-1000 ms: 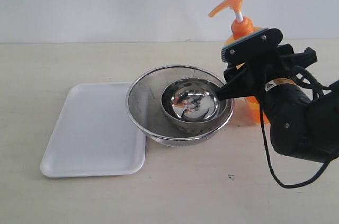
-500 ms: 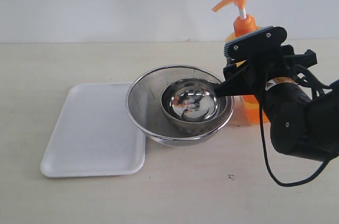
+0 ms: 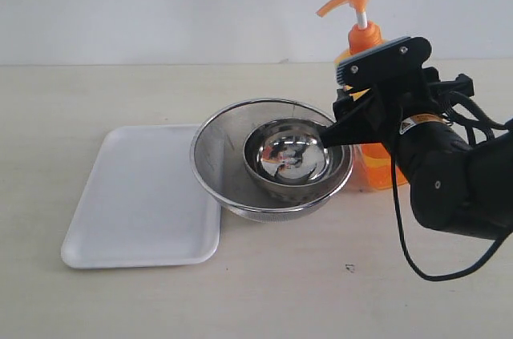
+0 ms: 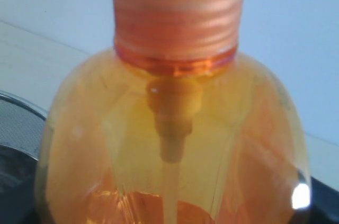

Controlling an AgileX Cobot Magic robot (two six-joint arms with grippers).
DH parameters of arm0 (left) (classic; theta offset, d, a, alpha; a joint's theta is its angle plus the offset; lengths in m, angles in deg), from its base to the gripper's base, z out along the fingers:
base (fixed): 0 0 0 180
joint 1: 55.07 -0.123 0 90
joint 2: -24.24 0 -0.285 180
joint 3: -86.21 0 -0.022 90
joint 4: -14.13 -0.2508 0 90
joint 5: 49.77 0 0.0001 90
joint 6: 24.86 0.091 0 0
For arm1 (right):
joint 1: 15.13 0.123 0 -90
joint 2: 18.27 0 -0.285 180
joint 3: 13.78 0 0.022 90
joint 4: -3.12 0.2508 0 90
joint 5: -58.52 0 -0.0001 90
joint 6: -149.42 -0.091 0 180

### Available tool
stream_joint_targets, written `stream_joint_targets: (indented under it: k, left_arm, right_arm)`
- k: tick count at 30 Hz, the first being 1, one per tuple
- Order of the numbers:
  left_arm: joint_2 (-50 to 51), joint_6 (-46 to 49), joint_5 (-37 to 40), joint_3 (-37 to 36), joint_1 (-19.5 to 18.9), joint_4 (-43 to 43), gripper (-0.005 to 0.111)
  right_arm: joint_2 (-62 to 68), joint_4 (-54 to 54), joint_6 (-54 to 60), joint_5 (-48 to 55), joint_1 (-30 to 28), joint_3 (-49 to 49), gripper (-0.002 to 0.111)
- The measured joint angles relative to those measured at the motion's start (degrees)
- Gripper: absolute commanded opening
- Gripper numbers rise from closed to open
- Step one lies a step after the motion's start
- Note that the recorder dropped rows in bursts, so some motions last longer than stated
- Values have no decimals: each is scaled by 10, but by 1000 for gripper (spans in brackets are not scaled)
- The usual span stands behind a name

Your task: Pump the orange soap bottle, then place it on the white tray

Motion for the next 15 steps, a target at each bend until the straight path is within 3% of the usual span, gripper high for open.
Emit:
stream_joint_targets:
  k: [15]
  left_arm:
    - [41, 6, -21, 0, 0, 0, 5]
  right_arm:
    - [-5, -7, -1, 14, 0, 0, 0]
